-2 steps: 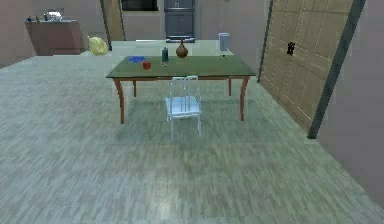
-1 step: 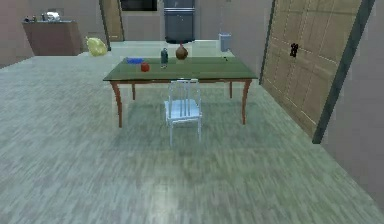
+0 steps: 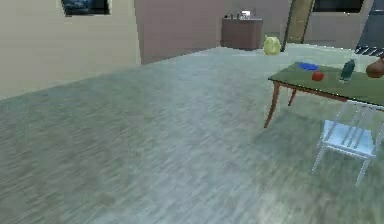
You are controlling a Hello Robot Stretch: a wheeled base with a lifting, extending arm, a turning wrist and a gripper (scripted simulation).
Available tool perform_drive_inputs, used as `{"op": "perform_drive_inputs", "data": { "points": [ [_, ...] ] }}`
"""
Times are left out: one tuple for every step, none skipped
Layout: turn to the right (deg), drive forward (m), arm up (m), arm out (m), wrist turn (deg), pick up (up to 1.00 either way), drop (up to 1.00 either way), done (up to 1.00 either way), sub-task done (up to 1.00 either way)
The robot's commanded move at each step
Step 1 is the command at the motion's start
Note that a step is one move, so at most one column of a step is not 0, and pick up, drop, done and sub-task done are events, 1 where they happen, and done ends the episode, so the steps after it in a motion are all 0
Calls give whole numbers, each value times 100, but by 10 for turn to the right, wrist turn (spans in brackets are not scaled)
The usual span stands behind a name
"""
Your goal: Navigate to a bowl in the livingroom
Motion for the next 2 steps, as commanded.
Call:
{"op": "perform_drive_inputs", "data": {
  "points": [
    [-420, 0, 0, 0, 0, 0, 0, 0, 0],
    [0, 45, 0, 0, 0, 0, 0, 0, 0]
  ]
}}
